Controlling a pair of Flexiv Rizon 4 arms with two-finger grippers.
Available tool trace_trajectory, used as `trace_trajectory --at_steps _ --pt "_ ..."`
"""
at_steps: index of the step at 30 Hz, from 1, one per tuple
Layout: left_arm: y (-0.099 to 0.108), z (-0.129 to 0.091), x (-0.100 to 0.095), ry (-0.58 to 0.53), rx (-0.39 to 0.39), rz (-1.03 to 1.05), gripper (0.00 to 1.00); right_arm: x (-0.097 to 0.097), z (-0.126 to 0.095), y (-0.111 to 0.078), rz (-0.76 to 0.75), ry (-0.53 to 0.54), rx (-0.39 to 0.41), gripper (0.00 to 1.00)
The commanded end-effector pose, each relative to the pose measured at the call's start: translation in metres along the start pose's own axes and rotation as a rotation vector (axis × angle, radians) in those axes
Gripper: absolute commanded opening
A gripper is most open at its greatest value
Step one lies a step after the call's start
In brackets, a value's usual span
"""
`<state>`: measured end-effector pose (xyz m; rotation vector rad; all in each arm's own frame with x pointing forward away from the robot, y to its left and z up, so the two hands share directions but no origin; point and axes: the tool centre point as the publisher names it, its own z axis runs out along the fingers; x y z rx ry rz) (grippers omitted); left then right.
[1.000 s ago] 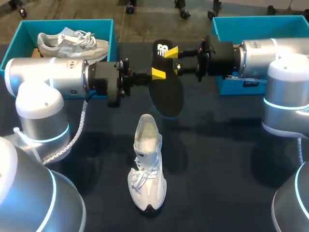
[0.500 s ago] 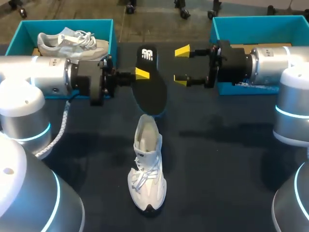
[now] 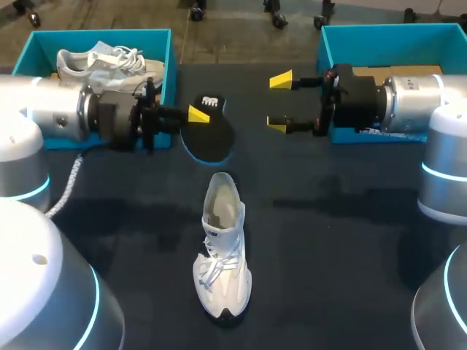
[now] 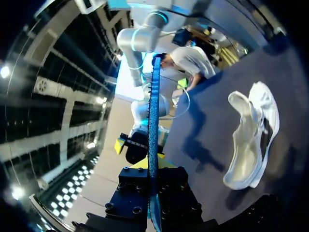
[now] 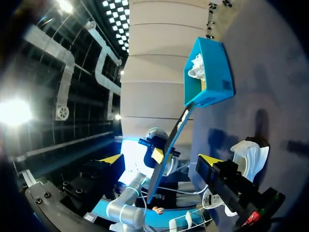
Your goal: Take the shoe out of the shoebox, open the shoe tongue, remove and reinsert the insole, then place the shoe into the shoebox
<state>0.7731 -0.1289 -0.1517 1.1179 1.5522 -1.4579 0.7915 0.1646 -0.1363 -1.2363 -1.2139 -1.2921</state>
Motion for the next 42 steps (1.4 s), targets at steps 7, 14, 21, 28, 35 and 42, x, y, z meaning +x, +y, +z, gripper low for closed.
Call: trace_trajectory --at_steps 7,14,21,28,35,42 --pt "0.011 -0.007 -0.008 0.072 0.009 -0.445 0.0 0.0 0.001 -0.001 -0.001 -0.001 -0.002 1.0" --pt "0.017 -0.008 -0.008 0.066 0.025 -0.505 0.0 0.0 0.001 -0.001 -0.001 -0.001 -0.002 1.0" --pt "0.017 -0.008 -0.008 0.066 0.025 -0.505 0.0 0.0 0.001 -0.001 -0.001 -0.001 -0.002 1.0" --pt "0.014 0.001 -0.023 0.12 0.064 -0.883 0.0 0.0 0.001 -0.001 -0.001 -0.001 -0.002 1.0" --pt "0.022 0.006 -0.032 0.194 0.028 -1.27 0.0 0.0 0.001 -0.001 -0.001 -0.001 -0.002 1.0" --pt "0.023 0.005 -0.032 0.201 0.015 -1.311 0.0 0.0 0.001 -0.001 -0.001 -0.001 -0.002 1.0"
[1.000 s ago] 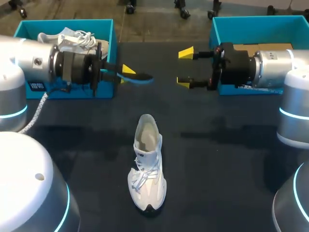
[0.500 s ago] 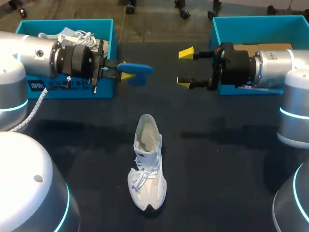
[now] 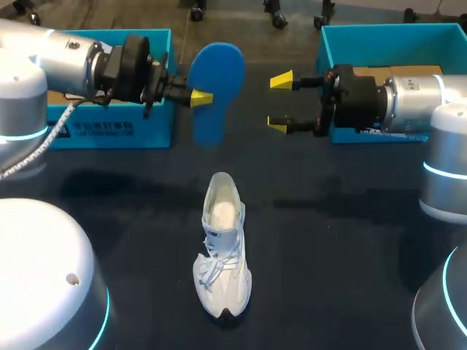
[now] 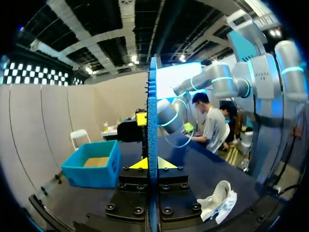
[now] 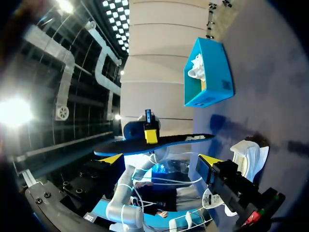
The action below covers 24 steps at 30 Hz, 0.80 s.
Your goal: Take the shoe out of the shoebox, open the shoe tongue, remove and reinsert the insole, then place the shoe into the shoebox
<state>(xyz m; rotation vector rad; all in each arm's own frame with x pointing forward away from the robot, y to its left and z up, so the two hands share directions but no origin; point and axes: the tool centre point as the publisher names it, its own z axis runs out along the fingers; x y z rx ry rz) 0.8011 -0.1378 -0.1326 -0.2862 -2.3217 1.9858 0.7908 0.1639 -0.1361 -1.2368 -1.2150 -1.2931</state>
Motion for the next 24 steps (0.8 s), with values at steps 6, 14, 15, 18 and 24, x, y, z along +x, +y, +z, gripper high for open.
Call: trace_trajectory --at_steps 6,14,15,18,24 --pt "-0.001 -0.0008 -0.0051 0.048 -0.023 -0.207 0.0 -0.0007 0.0015 0.0001 0.0 0.0 -0.001 1.0" --pt "-0.0029 0.0018 0.0035 0.036 0.028 -0.473 0.0 -0.0007 0.0015 0.0001 0.0 0.0 -0.001 1.0" --pt "-0.0024 0.0023 0.0035 0.026 0.036 -0.534 0.0 -0.0007 0.0015 0.0001 0.0 0.0 -0.001 1.0" --pt "-0.0037 0.0051 0.0036 -0.001 0.053 -0.713 0.0 -0.0007 0.0015 0.0001 0.0 0.0 -0.001 1.0" --pt "-0.0048 0.0071 0.0049 -0.118 0.109 -0.957 0.0 -0.0007 0.0015 0.0001 0.0 0.0 -0.001 1.0"
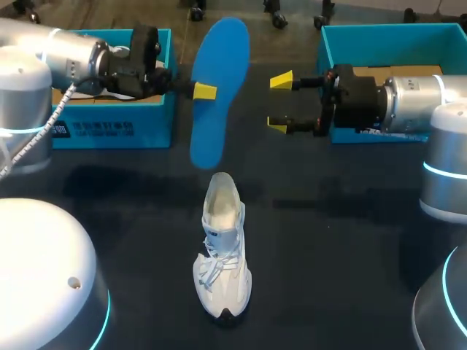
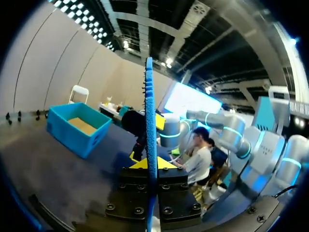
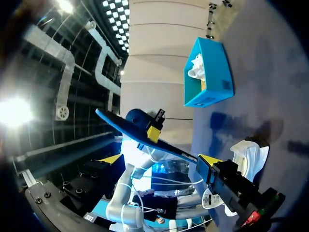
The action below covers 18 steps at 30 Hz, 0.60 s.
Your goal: Take the shoe out of the shoebox, open the shoe tongue, remove and reinsert the insole, then place the shoe into the shoebox
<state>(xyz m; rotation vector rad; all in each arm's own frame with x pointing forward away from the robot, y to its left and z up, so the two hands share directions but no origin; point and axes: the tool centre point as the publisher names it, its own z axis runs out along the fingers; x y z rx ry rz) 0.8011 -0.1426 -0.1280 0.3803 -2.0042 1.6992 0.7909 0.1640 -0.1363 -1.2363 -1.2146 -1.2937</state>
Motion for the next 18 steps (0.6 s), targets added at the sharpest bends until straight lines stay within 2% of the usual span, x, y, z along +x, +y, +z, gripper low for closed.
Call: trace_trajectory --at_steps 1,7,18 --pt "0.005 0.003 0.005 -0.119 0.107 -0.344 0.0 -0.001 0.001 0.0 0.001 -0.001 -0.001 1.0" --pt "0.009 0.008 0.001 -0.192 0.13 -0.448 0.0 -0.001 0.001 0.0 0.001 -0.001 -0.001 1.0" --pt "0.016 0.009 -0.009 -0.169 0.134 -0.61 0.0 -0.001 0.001 0.0 0.001 -0.001 -0.001 1.0"
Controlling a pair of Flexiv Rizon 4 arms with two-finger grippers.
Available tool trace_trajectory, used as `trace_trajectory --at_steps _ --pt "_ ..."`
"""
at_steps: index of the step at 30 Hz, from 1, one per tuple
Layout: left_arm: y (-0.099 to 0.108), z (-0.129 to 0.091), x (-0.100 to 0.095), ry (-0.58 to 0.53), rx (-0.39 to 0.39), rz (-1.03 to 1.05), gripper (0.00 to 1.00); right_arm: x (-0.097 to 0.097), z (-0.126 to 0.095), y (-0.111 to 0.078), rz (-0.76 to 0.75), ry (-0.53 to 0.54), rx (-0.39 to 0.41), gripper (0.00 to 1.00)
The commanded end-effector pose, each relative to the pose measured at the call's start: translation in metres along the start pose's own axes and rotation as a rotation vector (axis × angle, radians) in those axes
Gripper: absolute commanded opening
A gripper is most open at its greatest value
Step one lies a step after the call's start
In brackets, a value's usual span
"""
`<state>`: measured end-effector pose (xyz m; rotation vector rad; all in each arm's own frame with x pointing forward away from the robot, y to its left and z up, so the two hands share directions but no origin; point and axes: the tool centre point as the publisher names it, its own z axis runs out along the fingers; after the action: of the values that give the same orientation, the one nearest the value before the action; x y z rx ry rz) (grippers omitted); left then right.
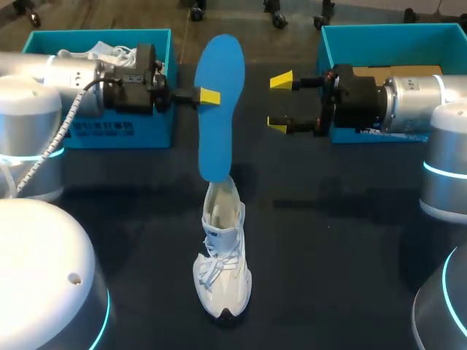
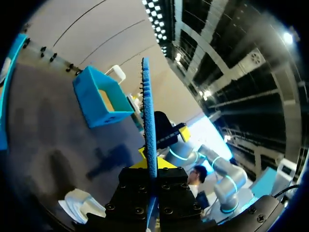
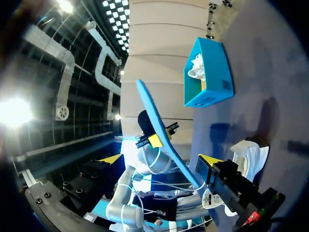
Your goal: Take the shoe out of the shoebox, open the shoe tongue, remove and reinsert the insole, then place the shoe into the shoebox
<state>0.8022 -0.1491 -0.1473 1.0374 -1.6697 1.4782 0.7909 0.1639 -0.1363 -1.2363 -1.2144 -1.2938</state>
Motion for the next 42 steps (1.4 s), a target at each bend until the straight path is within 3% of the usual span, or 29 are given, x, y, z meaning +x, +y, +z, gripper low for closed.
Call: trace_trajectory --at_steps 1,11,32,42 --pt "0.002 0.001 0.0 -0.015 -0.003 -0.062 0.0 -0.001 0.001 0.0 0.001 -0.001 -0.001 1.0" --pt "0.001 0.006 -0.012 0.051 -0.051 -0.178 0.0 -0.001 0.001 0.0 0.001 -0.001 -0.001 1.0" --pt "0.0 0.021 -0.036 0.062 -0.02 -0.42 0.0 -0.001 0.001 0.0 0.001 -0.001 -0.001 1.0" --pt "0.0 0.021 -0.036 0.062 -0.02 -0.42 0.0 0.025 -0.004 0.004 0.039 -0.199 -0.028 1.0"
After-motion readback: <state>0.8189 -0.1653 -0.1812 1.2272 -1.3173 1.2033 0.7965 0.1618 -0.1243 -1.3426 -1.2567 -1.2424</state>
